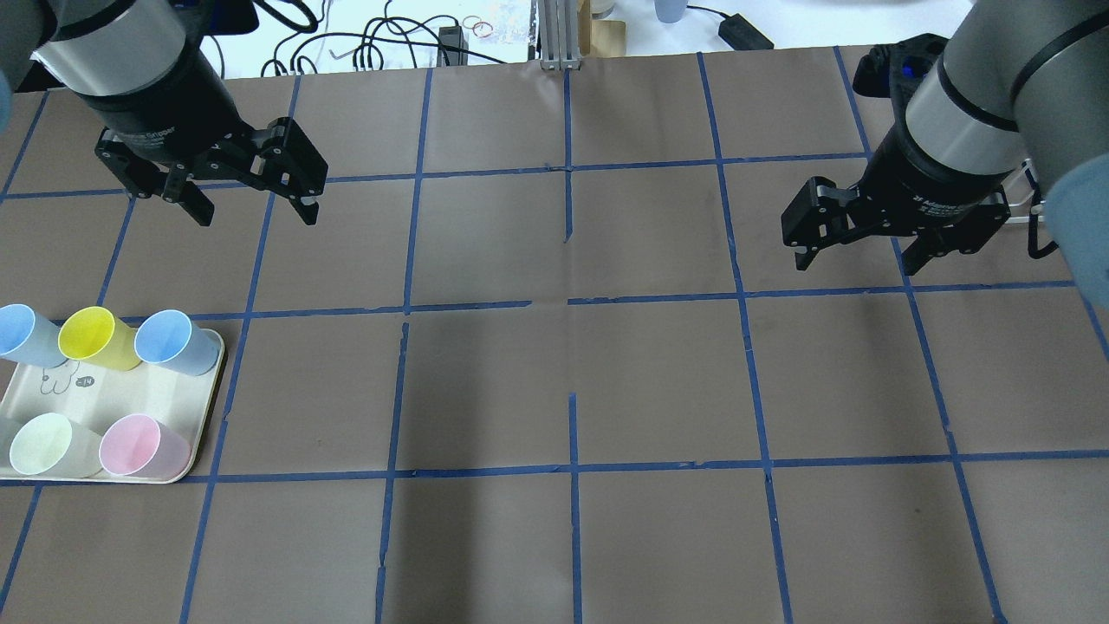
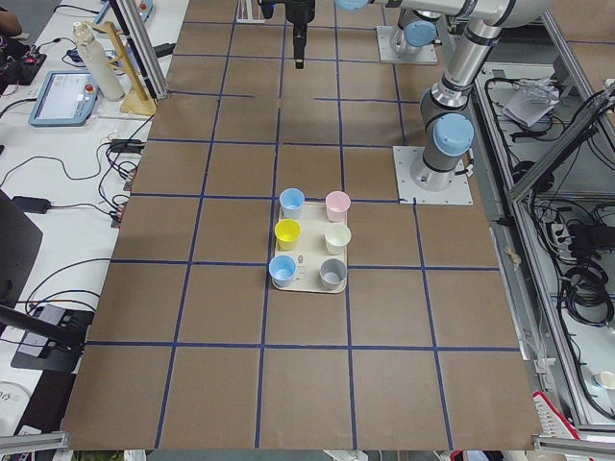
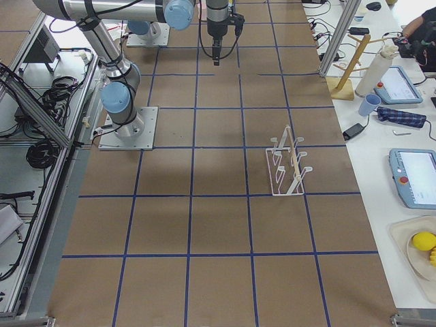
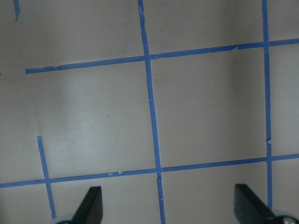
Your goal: Transfer IKEA cup to right arm and place on rack
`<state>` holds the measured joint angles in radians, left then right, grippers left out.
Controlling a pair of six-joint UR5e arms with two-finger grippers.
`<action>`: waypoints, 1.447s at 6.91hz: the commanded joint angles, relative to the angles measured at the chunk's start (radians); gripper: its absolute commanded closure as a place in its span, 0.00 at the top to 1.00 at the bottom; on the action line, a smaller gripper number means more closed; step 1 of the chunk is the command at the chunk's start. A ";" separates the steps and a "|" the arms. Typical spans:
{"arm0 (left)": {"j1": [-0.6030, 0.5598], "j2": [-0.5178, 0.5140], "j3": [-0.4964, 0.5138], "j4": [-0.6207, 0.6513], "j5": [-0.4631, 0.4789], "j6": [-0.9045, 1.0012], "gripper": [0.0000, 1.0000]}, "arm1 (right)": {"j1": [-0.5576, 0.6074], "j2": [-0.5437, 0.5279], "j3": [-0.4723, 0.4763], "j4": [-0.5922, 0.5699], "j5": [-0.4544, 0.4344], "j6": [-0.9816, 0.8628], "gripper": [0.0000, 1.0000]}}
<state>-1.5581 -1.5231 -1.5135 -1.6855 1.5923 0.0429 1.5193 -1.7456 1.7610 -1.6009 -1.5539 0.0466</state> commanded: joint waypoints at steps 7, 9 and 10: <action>0.391 0.018 -0.065 -0.033 0.014 0.579 1.00 | -0.001 0.000 0.000 -0.001 -0.003 -0.001 1.00; 0.610 0.006 -0.164 0.120 0.014 0.888 1.00 | -0.001 0.000 0.000 -0.001 -0.003 -0.001 1.00; 0.719 -0.012 -0.192 0.172 0.011 0.964 1.00 | -0.001 0.000 0.000 0.001 -0.005 -0.001 1.00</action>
<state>-0.9674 -1.5181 -1.6662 -1.5901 1.6050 0.8884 1.5186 -1.7457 1.7610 -1.6007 -1.5574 0.0460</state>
